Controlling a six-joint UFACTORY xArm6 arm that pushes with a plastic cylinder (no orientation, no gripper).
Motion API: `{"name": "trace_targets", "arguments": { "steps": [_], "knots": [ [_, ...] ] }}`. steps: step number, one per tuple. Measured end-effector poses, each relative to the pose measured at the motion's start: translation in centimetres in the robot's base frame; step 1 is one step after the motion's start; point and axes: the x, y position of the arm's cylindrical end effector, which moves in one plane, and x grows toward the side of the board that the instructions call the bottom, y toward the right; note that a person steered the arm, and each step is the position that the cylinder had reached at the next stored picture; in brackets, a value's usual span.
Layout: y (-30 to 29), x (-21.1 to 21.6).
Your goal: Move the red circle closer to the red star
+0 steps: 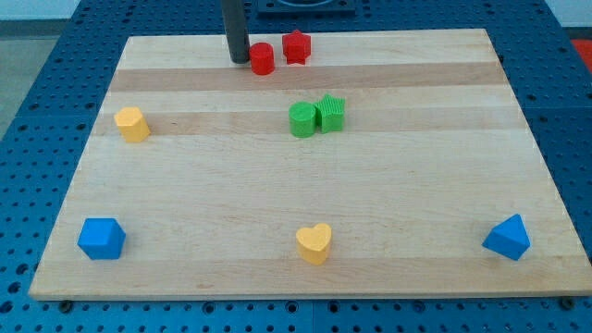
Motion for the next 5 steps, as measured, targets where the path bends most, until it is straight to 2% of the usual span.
{"name": "trace_targets", "arguments": {
  "steps": [2,5],
  "knots": [
    [0.3,3.9],
    [3.5,1.1]
  ]
}}
